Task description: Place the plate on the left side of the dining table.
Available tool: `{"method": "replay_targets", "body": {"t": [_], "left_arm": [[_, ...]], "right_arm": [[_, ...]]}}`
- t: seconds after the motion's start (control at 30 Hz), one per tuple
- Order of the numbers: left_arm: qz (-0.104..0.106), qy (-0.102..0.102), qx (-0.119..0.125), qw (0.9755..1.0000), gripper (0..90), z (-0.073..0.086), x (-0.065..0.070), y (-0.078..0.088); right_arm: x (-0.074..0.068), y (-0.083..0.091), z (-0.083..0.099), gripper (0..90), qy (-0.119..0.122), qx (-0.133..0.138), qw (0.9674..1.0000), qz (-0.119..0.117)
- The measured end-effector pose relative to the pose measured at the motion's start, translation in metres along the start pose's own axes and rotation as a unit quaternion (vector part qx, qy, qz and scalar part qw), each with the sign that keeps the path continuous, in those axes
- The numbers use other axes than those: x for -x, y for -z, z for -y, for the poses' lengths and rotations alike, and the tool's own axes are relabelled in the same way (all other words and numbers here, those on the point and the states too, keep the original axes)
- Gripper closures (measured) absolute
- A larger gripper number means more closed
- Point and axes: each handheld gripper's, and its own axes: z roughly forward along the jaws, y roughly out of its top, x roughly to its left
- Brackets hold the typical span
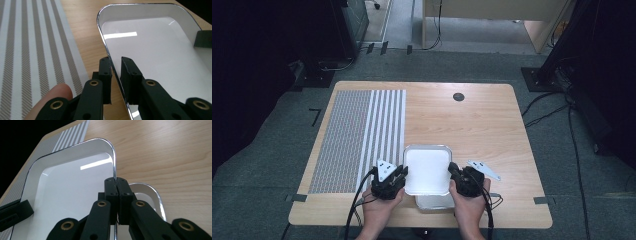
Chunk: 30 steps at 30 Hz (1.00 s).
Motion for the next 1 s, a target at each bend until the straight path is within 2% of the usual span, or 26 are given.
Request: {"method": "replay_targets", "body": {"t": [0.03,0.13,0.17,0.2,0.27,0.3,0.33,0.37,0.4,0.47,0.5,0.53,0.57,0.6,0.63,0.73,0.93,1.0], "left_arm": [[-0.005,0.001,0.004,1.0000,79.7,-0.004,-0.006,0.002],[-0.009,0.002,0.008,0.9999,79.7,-0.009,-0.012,0.005],[-0.014,0.004,0.011,0.9998,79.7,-0.012,-0.018,0.007],[-0.014,0.004,0.011,0.9998,79.8,-0.012,-0.018,0.007],[-0.022,0.009,0.015,0.9996,79.8,-0.017,-0.030,0.011],[-0.022,0.009,0.015,0.9996,79.9,-0.017,-0.030,0.011],[-0.025,0.011,0.016,0.9995,79.9,-0.019,-0.035,0.012],[-0.032,0.015,0.018,0.9992,80.1,-0.021,-0.044,0.015],[-0.032,0.015,0.018,0.9992,80.2,-0.021,-0.044,0.015],[-0.041,0.018,0.018,0.9989,80.2,-0.023,-0.055,0.018],[-0.046,0.017,0.014,0.9987,80.1,-0.025,-0.064,0.020],[-0.046,0.017,0.014,0.9987,80.0,-0.025,-0.064,0.020],[-0.052,0.022,0.013,0.9983,80.0,-0.027,-0.075,0.022],[-0.052,0.022,0.013,0.9983,80.0,-0.027,-0.075,0.022],[-0.059,0.026,0.013,0.9979,80.0,-0.029,-0.086,0.025],[-0.070,0.032,0.014,0.9969,80.2,-0.031,-0.101,0.028],[-0.097,0.040,0.018,0.9943,79.9,-0.036,-0.129,0.032],[-0.101,0.040,0.017,0.9939,79.7,-0.036,-0.133,0.032]], "right_arm": [[-0.006,-0.004,-0.003,89.7,-0.002,-0.002,1.0000,-0.004],[-0.013,-0.008,-0.006,89.7,-0.001,-0.001,1.0000,-0.006],[-0.021,-0.011,-0.010,89.7,-0.001,-0.001,1.0000,-0.009],[-0.021,-0.011,-0.010,89.7,-0.001,-0.001,1.0000,-0.009],[-0.032,-0.018,-0.013,89.6,0.003,-0.001,0.9999,-0.011],[-0.038,-0.022,-0.014,89.7,0.002,-0.003,0.9999,-0.014],[-0.038,-0.022,-0.014,89.7,0.002,-0.003,0.9999,-0.014],[-0.047,-0.029,-0.015,89.7,0.001,-0.008,0.9998,-0.018],[-0.051,-0.032,-0.015,89.7,-0.001,-0.010,0.9998,-0.019],[-0.055,-0.035,-0.015,89.7,-0.003,-0.013,0.9997,-0.021],[-0.064,-0.043,-0.014,89.7,-0.006,-0.017,0.9995,-0.025],[-0.064,-0.043,-0.014,89.7,-0.006,-0.017,0.9995,-0.025],[-0.074,-0.049,-0.013,89.6,-0.006,-0.020,0.9994,-0.028],[-0.079,-0.053,-0.013,89.6,-0.005,-0.022,0.9993,-0.031],[-0.084,-0.057,-0.012,89.5,-0.006,-0.025,0.9992,-0.032],[-0.099,-0.067,-0.011,89.5,-0.004,-0.030,0.9989,-0.037],[-0.128,-0.090,-0.014,89.6,0.003,-0.034,0.9985,-0.042],[-0.133,-0.094,-0.015,89.6,0.005,-0.034,0.9985,-0.043]]}}
